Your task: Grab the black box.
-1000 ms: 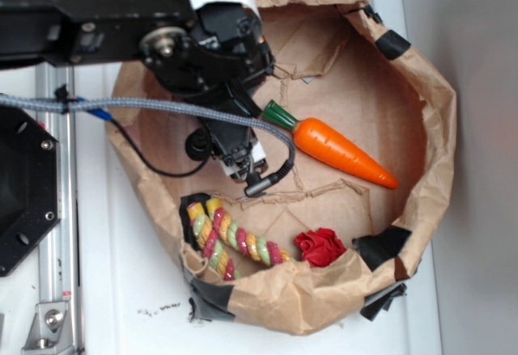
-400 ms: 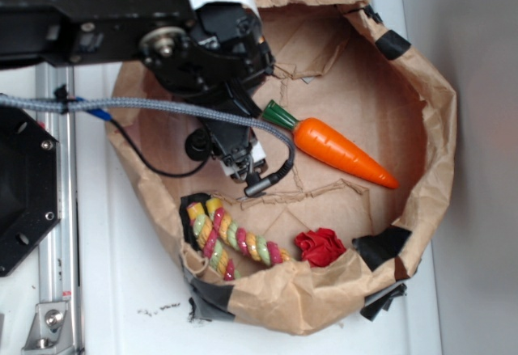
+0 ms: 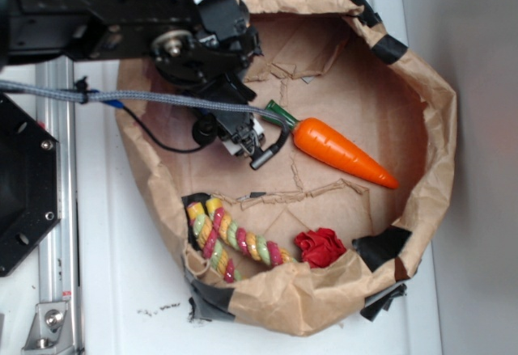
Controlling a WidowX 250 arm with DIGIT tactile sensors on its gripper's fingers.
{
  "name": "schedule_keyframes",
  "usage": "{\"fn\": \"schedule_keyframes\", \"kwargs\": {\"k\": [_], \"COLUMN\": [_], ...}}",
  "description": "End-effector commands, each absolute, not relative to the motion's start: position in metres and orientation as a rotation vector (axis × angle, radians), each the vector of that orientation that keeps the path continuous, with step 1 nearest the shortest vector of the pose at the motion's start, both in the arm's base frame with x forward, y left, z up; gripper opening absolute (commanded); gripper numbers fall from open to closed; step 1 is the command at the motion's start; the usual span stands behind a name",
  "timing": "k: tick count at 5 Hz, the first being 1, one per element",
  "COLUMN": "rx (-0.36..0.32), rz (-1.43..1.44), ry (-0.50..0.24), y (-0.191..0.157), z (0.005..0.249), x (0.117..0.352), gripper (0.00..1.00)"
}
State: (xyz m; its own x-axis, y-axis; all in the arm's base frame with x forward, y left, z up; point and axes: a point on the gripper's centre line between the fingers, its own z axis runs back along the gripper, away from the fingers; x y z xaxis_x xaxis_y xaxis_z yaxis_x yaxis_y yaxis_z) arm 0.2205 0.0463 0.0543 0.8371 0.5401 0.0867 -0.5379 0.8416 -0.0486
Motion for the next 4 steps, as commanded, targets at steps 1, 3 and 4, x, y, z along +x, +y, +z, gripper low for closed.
{"fn": "schedule_keyframes", "kwargs": {"k": [1, 3, 4], "rx": [0.014, 0.049, 0.064], "rz": [0.659, 0.587, 0.464], "ry": [-0.069, -0.06, -0.092], "y": [0.056, 0.05, 0.043], "z": [0.048, 0.022, 0.006], "x": [0.223, 0.236, 0.244], "gripper": [1.0, 1.0, 1.0]}}
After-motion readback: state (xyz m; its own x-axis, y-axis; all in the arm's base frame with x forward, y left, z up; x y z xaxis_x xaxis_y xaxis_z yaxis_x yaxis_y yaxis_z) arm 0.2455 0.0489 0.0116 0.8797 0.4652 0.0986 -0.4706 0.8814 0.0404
